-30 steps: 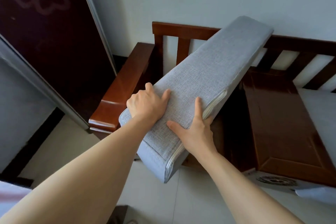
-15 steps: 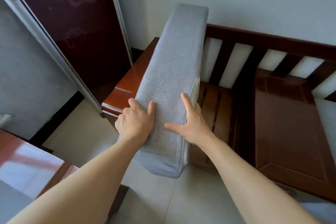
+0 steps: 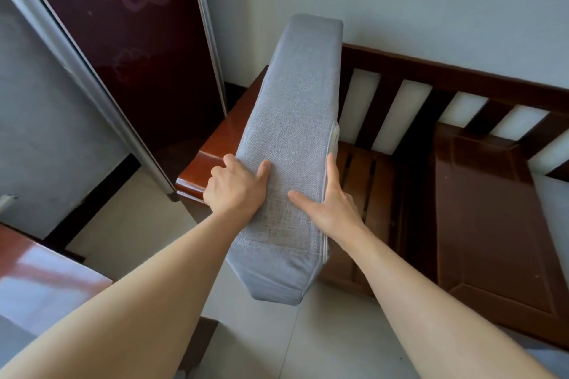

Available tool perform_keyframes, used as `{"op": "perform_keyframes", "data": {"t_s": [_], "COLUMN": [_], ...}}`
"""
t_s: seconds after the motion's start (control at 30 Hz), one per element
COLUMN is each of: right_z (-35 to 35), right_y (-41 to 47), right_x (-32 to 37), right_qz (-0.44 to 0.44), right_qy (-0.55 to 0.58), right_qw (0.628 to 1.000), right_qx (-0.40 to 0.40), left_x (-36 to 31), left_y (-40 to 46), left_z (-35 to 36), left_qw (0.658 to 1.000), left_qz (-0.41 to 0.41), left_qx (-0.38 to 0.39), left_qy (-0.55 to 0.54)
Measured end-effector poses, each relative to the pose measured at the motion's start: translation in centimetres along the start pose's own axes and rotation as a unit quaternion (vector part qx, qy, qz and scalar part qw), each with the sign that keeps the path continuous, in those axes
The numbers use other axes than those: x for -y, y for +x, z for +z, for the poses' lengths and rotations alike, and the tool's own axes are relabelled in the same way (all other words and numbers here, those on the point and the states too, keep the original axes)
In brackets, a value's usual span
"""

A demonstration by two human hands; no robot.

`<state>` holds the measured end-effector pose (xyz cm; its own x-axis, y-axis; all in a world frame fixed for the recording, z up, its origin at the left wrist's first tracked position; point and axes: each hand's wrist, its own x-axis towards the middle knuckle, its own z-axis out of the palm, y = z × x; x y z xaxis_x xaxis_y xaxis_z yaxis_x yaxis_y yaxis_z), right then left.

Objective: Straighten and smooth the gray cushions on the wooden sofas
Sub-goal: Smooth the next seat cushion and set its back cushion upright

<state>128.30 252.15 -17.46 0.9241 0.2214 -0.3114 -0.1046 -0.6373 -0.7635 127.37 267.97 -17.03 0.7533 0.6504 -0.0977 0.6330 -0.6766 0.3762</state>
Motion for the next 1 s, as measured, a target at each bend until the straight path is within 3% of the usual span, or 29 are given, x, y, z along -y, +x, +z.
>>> {"op": "perform_keyframes", "data": {"t_s": [0.3, 0.5, 0.6, 0.73, 0.83, 0.9, 1.0], "right_z": [4.8, 3.9, 1.5, -2.9, -4.6, -4.8, -4.3], "right_y": [2.3, 3.5, 5.0, 7.7, 9.9, 11.5, 13.3], "right_x": [3.3, 3.9, 4.3, 4.7, 4.6, 4.5, 3.6], "right_qz": [-0.013, -0.023, -0.074, -0.177, -0.252, -0.297, -0.355], "right_qy": [0.081, 0.017, -0.08, -0.257, -0.405, -0.448, -0.45], "right_qw": [0.997, 0.999, 0.994, 0.95, 0.876, 0.838, 0.812], "right_qx": [-0.007, 0.045, 0.032, 0.032, 0.074, 0.096, 0.107], "left_x": [1.7, 1.7, 1.9, 2.0, 1.5, 1.1, 1.1], "left_y": [8.0, 7.4, 7.1, 7.6, 7.3, 7.3, 6.8], "left_z": [-1.8, -1.1, -0.9, -0.8, -0.5, -0.4, -0.3], "left_qw": [0.998, 0.995, 0.995, 0.994, 0.992, 0.99, 0.986], "left_qz": [-0.011, 0.014, 0.023, 0.01, -0.011, -0.029, -0.067], "left_qx": [-0.039, -0.087, -0.089, -0.098, -0.106, -0.113, -0.126], "left_qy": [0.043, 0.039, 0.035, 0.047, 0.06, 0.074, 0.088]}}
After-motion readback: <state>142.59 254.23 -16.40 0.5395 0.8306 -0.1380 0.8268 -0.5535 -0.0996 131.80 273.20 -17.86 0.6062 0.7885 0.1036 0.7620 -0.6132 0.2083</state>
